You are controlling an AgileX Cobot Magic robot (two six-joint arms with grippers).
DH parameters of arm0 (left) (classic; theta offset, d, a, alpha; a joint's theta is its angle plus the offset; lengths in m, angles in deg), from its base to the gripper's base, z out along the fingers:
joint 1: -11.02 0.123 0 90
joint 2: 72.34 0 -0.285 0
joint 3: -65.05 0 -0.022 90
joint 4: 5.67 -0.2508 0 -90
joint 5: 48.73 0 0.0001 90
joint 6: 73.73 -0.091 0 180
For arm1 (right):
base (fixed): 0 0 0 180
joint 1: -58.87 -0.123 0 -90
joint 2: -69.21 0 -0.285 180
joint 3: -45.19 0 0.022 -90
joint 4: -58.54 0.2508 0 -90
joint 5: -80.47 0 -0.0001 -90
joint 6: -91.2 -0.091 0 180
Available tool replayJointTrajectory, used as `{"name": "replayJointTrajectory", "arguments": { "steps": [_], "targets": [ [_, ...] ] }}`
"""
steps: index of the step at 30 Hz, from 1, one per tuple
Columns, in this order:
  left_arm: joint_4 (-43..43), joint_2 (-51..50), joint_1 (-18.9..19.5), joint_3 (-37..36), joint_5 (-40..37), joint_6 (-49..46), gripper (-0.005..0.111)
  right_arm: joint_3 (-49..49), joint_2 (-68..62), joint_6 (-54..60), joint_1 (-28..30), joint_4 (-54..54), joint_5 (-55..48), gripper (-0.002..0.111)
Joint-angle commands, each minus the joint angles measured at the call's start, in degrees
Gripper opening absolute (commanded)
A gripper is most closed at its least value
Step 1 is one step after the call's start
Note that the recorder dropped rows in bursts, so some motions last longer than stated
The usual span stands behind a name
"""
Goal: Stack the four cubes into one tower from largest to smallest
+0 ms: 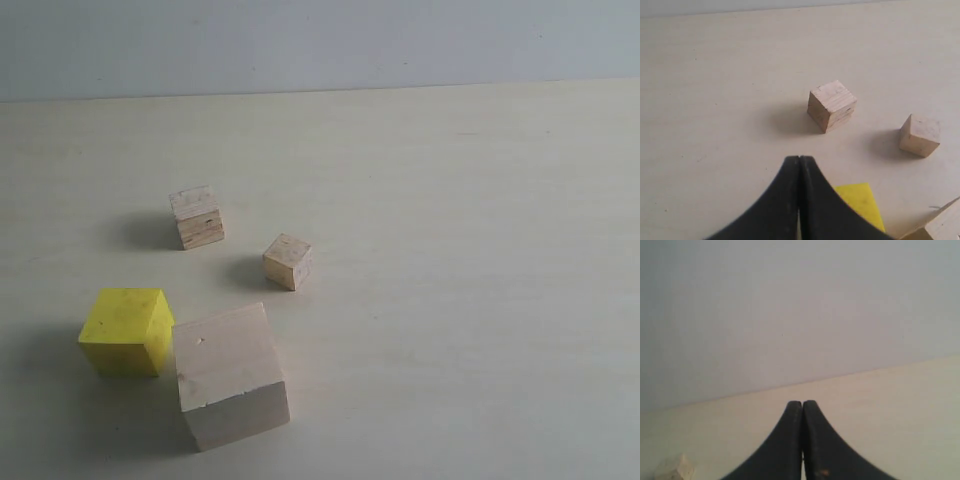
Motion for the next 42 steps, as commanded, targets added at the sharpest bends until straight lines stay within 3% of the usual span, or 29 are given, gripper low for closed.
{"name": "replayJointTrajectory", "arguments": {
  "steps": [1,16,27,34,42],
  "targets": [
    [0.34,0.18,-0.44,0.48,3.56,-0.25,0.000,-0.35,-4.78,-0.11,-2.00,-0.10,-0.49,0.000],
    [0.45,2.25,-0.44,0.48,12.82,0.00,0.000,-0.35,-8.87,-4.55,-2.60,4.22,-7.34,0.000],
    [0.45,2.25,-0.28,0.48,12.03,0.00,0.000,-0.35,-8.87,-4.55,-2.60,4.36,-5.35,0.000],
    [0.55,2.15,-0.32,0.48,6.67,7.54,0.000,-0.35,-8.87,-4.55,-2.60,4.36,-3.95,0.000],
    [2.20,2.15,-0.32,0.48,3.58,7.72,0.000,-0.35,-8.87,-4.55,-2.60,4.36,-3.95,0.000]
  ]
}}
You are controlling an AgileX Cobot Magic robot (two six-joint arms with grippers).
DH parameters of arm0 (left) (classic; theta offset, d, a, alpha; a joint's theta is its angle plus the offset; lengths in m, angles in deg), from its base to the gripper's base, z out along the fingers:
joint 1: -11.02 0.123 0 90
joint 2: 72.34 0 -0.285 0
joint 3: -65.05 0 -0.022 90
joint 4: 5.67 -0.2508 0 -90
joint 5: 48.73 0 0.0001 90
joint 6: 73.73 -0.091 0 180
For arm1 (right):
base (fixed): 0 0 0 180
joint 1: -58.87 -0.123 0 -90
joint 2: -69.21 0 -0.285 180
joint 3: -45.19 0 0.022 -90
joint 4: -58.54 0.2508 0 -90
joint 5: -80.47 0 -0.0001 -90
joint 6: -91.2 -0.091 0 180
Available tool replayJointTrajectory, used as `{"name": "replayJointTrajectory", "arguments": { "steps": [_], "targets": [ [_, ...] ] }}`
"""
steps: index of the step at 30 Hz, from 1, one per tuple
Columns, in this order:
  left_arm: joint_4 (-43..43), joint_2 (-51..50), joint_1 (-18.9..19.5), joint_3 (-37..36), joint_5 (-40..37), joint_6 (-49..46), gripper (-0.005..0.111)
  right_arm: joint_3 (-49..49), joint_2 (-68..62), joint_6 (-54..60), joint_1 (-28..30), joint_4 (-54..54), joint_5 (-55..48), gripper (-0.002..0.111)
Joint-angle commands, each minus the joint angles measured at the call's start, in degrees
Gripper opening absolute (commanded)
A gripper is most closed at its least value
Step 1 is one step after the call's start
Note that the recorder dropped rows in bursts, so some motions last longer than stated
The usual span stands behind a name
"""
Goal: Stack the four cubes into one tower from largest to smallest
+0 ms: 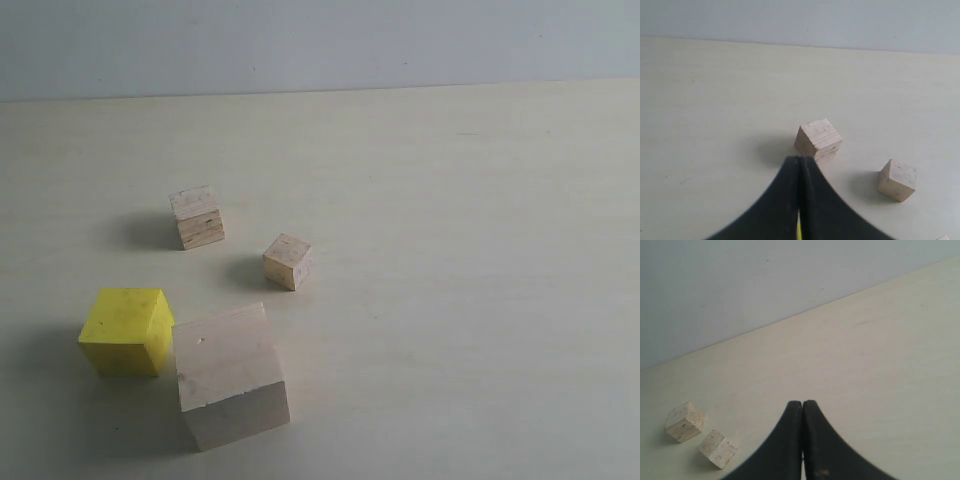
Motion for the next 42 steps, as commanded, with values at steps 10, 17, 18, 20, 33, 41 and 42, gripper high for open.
{"name": "replayJointTrajectory", "arguments": {
  "steps": [10,17,18,20,33,41,42],
  "targets": [
    [2.34,0.22,-0.32,0.38,-2.45,0.65,0.000,-0.35,-0.14,-0.08,-0.26,0.01,1.06,0.000],
    [2.51,-0.32,-0.45,0.38,-2.70,0.65,0.000,-0.35,-0.14,-0.08,-0.26,0.01,1.06,0.000],
    [2.54,-0.60,-0.80,0.38,-2.80,0.65,0.000,-0.35,-0.14,-0.08,-0.26,0.01,1.06,0.000],
    [2.54,-1.44,-2.13,0.38,-3.99,0.43,0.000,-0.35,-0.14,-0.08,-0.26,0.01,1.06,0.000],
    [2.54,-4.07,-6.98,0.38,-4.45,-1.49,0.000,-0.35,-0.14,-0.08,-0.26,0.01,1.06,0.000],
    [2.77,-7.84,-6.98,1.19,-5.96,-1.49,0.005,-0.35,-0.14,-0.08,-0.26,0.01,1.06,0.000],
    [3.06,-8.30,-6.98,1.66,-6.66,-1.49,0.009,-0.35,-0.14,-0.08,-0.26,0.01,1.06,0.000]
  ]
}}
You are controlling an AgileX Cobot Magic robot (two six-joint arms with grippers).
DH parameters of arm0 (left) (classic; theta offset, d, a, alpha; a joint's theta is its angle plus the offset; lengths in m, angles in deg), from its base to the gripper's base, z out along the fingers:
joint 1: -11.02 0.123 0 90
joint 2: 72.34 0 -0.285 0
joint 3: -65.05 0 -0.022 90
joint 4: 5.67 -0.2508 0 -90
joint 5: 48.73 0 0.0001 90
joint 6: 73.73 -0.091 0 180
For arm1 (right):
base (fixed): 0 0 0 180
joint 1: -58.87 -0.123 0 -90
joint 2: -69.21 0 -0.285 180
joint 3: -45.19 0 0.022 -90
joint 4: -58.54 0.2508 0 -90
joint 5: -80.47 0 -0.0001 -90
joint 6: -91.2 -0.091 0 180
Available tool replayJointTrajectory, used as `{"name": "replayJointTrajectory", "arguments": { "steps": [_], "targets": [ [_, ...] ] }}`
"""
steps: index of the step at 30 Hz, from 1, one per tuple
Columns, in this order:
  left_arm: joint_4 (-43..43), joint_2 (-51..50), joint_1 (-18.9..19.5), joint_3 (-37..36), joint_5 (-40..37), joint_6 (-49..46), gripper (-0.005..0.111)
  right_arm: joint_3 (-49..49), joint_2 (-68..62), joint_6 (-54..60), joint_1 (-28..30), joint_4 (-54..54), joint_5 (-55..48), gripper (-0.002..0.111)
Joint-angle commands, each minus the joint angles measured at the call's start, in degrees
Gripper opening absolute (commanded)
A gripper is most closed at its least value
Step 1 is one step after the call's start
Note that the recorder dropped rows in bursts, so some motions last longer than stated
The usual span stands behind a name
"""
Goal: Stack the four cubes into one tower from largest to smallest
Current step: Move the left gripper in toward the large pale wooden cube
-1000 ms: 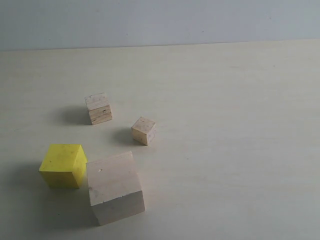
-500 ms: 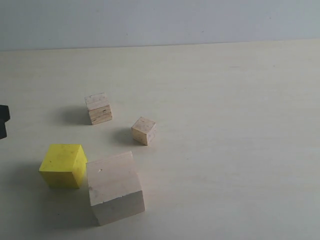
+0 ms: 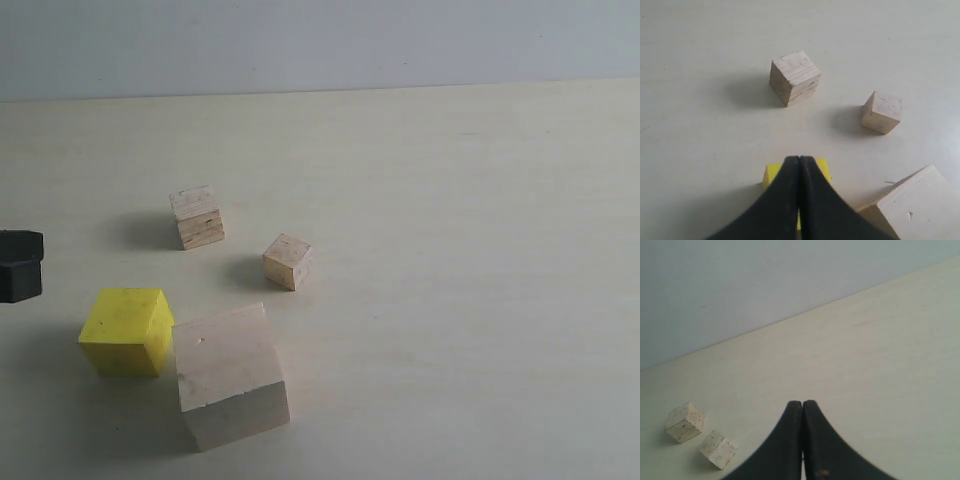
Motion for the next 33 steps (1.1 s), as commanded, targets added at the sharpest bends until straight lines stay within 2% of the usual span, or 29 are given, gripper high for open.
{"name": "replayJointTrajectory", "arguments": {
  "steps": [1,5,8,16,22,33],
  "targets": [
    [1.31,-1.88,-0.28,1.83,-2.15,-0.23,0.015,-0.35,-0.14,-0.08,-0.26,0.01,0.93,0.000],
    [1.92,-3.49,-0.28,2.08,-2.80,-0.23,0.035,-0.35,-0.14,-0.08,-0.26,0.01,0.93,0.000],
    [3.18,-4.35,-0.28,2.10,-2.95,-0.23,0.043,-0.35,-0.14,-0.08,-0.26,0.01,0.93,0.000],
    [5.14,-4.55,-0.28,2.22,-3.37,-0.23,0.043,-0.35,-0.14,-0.08,-0.26,0.01,1.45,0.000],
    [7.68,-4.55,-0.28,2.22,-3.59,-0.66,0.043,-0.35,-0.14,-0.08,-0.26,0.01,5.82,0.000],
    [21.74,-4.59,-0.42,3.54,-9.71,-16.67,0.043,-0.35,-0.14,-0.19,-0.26,0.01,6.21,0.000]
  ]
}}
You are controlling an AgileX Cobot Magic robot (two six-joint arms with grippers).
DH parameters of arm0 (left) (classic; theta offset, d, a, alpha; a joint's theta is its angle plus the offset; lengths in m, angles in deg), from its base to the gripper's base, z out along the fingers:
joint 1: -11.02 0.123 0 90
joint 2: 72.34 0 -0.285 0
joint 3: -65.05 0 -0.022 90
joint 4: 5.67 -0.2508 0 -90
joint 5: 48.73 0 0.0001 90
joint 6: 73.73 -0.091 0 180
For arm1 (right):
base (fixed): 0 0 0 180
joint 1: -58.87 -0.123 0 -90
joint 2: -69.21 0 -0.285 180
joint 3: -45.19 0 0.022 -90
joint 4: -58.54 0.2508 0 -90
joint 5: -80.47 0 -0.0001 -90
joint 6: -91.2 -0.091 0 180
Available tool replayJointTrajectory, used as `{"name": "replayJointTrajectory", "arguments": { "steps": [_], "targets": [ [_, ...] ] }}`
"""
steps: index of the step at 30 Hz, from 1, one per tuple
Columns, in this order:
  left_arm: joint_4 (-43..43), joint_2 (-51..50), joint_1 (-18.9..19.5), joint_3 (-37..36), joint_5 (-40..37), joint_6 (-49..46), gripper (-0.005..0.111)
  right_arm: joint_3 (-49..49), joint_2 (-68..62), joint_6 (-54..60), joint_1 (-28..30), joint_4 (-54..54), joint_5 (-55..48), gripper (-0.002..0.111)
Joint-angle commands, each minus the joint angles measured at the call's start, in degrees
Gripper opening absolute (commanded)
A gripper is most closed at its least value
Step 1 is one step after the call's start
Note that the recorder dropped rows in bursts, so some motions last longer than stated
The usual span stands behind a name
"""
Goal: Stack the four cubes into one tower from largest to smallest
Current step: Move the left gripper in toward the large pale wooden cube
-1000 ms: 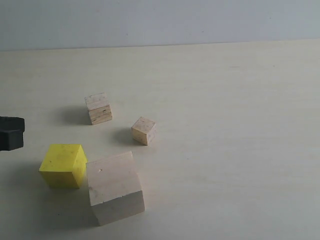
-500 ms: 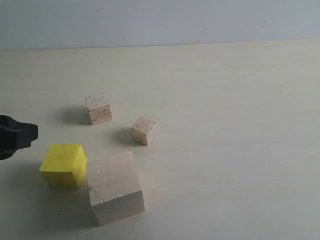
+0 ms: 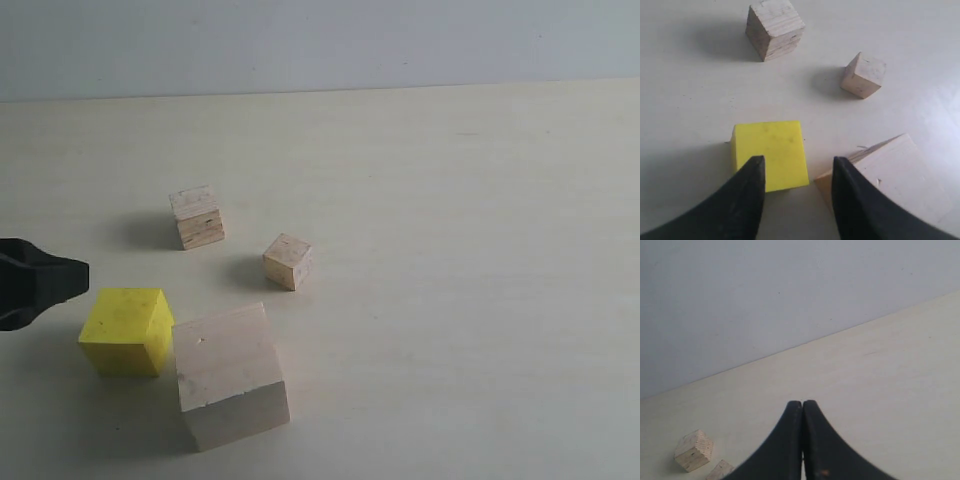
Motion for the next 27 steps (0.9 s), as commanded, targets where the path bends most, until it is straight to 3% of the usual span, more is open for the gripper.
{"name": "replayJointTrajectory", "arguments": {
  "steps": [1,20,27],
  "targets": [
    [6.86,-0.06,-0.42,0.49,-2.11,-8.18,0.043,-0.35,-0.14,-0.19,-0.26,-0.10,-0.16,0.000],
    [31.95,-6.23,-0.42,0.49,-14.33,-36.94,0.043,-0.35,-0.14,-0.19,-0.26,-0.10,-1.88,0.000],
    [33.59,-7.42,-0.42,0.49,-16.19,-40.71,0.043,-0.35,-0.14,-0.19,-0.26,-0.10,-1.88,0.000]
  ]
}}
